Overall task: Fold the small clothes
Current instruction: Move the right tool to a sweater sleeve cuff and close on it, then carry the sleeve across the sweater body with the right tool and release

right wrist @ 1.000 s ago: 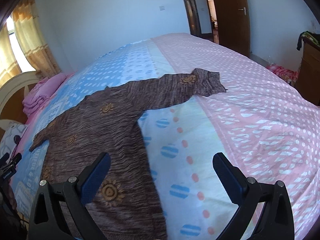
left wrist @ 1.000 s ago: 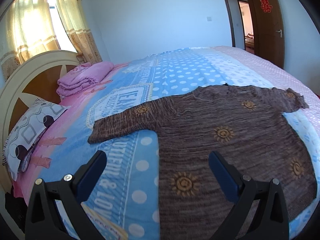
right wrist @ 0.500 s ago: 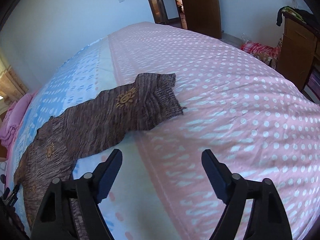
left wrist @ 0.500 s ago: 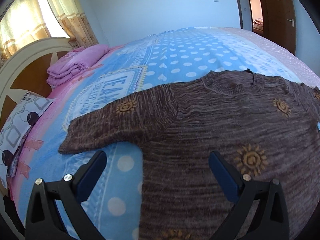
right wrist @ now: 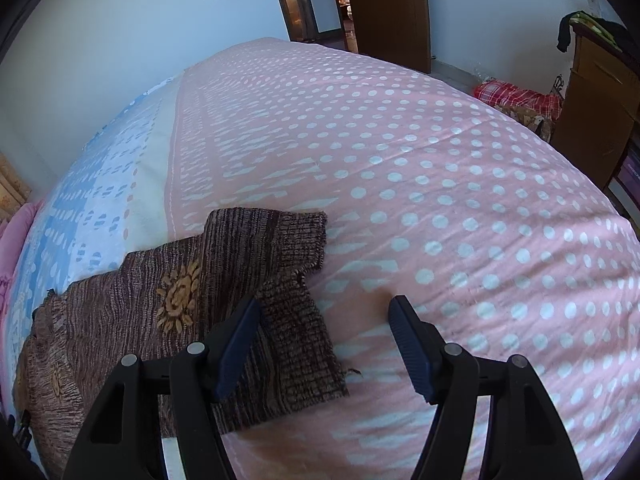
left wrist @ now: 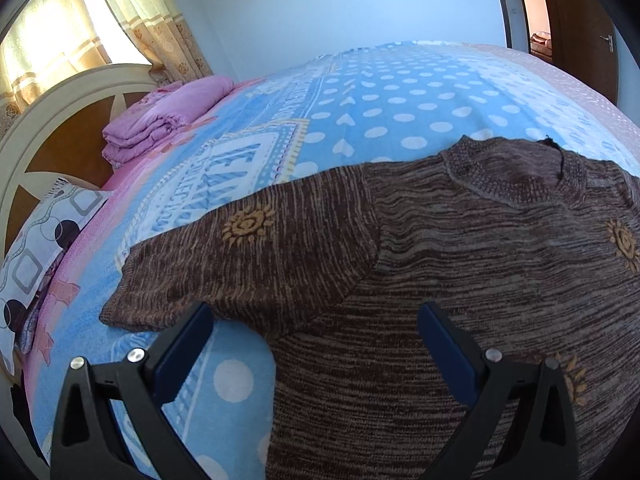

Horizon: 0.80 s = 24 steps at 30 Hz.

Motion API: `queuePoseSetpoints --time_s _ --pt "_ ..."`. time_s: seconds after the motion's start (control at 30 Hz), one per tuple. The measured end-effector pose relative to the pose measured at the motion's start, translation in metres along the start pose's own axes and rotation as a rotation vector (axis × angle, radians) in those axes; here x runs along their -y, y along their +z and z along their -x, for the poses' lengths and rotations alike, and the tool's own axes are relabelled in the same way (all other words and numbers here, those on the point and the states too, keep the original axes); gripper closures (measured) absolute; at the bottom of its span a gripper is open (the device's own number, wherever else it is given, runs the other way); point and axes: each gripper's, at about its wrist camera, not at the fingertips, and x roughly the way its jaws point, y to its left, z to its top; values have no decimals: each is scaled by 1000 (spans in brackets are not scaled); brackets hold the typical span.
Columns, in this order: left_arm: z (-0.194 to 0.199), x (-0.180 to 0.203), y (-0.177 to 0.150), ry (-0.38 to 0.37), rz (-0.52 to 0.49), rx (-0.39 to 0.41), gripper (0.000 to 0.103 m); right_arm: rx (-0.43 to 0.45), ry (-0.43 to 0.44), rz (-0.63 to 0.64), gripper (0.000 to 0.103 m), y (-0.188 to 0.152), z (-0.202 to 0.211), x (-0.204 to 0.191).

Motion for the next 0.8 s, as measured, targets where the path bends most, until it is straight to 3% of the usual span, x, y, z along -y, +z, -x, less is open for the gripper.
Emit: queuePoseSetpoints --time_s 0.1,0.13,0.17,0.27,0.43,0.63,0.73,0.8 --pt "-6 3 -3 -9 2 -20 0 -3 -54 24 66 3 -8 -2" --pt "-7 3 -4 -12 3 -21 0 0 -59 27 90 4 -7 0" --pt "-8 3 -5 -15 4 -24 0 -6 -47 26 102 4 -6 1" --pt "-8 2 -6 -30 11 -22 0 -20 10 -31 103 7 5 14" --pt "-2 -3 -5 -51 33 -5 0 17 1 -45 103 16 30 23" --pt "3 -9 -6 -78 57 10 0 59 -3 -16 103 29 53 9" --pt "2 -10 -8 -93 66 2 0 16 2 16 102 29 43 -9" --pt "2 -11 -8 -109 75 -3 0 -44 -33 27 87 23 27 -10"
